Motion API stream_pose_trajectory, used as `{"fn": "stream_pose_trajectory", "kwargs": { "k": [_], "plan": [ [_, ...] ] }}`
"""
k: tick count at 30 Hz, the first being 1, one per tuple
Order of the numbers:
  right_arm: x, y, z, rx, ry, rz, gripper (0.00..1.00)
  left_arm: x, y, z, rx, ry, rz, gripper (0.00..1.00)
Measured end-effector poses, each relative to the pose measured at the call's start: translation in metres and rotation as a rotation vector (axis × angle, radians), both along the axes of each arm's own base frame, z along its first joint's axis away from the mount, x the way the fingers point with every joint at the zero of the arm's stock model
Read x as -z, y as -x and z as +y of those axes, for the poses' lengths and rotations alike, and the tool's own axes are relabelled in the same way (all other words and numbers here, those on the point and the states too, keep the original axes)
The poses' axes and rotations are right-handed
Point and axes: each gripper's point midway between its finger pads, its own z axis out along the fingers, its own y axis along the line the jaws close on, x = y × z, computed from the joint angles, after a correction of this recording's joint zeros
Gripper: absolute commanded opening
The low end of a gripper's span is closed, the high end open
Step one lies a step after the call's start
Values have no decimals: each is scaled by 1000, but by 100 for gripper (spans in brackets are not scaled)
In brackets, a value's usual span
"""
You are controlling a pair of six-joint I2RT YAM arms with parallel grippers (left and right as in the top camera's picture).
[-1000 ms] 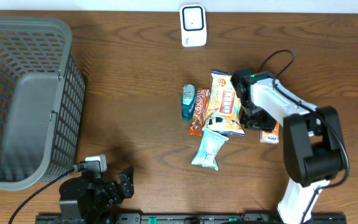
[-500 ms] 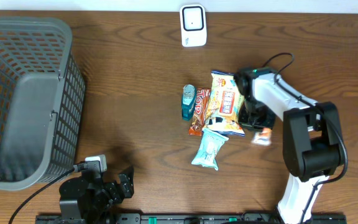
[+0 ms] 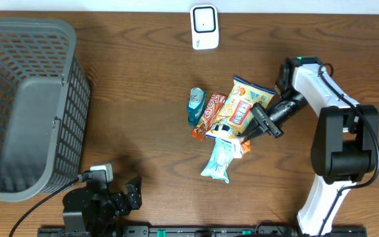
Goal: Scan the item barcode
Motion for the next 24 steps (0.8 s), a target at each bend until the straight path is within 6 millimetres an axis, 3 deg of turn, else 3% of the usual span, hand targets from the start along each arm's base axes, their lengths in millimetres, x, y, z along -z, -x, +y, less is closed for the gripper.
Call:
{"fn": "stream_pose_trajectory", "kwargs": {
  "k": [14, 19, 24],
  "plan": [
    [-41, -34, 31, 261, -248, 67, 1, 0, 0, 0, 0, 0, 0, 98],
    [-45, -40, 32, 358, -209, 232, 2, 0, 0, 0, 0, 0, 0, 98],
    [-49, -59, 26, 512, -177, 445, 2, 0, 0, 0, 0, 0, 0, 98]
  ]
}}
